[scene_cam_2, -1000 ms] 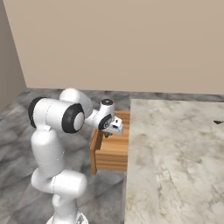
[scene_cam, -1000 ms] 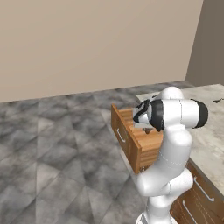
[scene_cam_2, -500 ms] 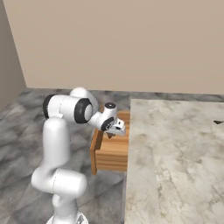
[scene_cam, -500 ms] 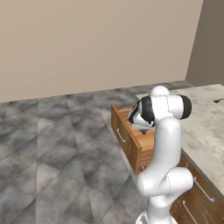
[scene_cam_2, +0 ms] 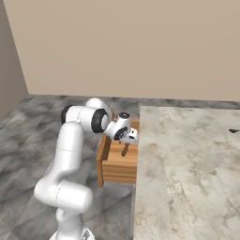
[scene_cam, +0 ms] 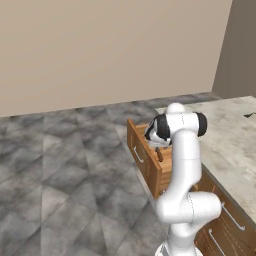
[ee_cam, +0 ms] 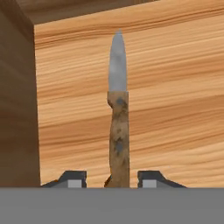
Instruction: Pick up the metallic utensils from the counter and place them in the open drawer. Make sure not to pick up any wooden utensils.
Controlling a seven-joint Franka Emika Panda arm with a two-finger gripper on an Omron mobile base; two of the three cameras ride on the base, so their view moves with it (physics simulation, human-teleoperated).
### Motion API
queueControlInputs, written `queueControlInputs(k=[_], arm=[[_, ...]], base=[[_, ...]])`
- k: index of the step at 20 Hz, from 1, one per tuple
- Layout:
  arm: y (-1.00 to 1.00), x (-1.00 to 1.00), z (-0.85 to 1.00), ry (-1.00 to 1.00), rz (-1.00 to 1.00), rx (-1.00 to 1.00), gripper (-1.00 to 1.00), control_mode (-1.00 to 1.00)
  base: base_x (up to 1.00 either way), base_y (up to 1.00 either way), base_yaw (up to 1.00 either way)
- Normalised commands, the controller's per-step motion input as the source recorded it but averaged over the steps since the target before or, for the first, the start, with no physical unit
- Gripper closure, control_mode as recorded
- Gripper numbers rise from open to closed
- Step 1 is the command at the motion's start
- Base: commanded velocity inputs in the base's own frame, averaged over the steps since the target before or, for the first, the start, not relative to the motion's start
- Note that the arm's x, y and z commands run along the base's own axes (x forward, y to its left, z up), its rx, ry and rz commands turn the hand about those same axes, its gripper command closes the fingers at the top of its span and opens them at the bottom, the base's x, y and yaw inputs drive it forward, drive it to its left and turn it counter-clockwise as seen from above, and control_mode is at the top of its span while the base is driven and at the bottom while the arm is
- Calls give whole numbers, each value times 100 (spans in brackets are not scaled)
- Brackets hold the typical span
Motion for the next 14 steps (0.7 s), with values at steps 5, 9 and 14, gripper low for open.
queueControlInputs(k=[5, 9, 14], arm=[[-11, 0, -18, -4, 0, -1, -100, -100], [1, -48, 96, -7, -2, 0, -100, -100], [25, -69, 100, -1, 0, -9, -100, -100]], base=[[0, 0, 0], [0, 0, 0], [0, 0, 0]])
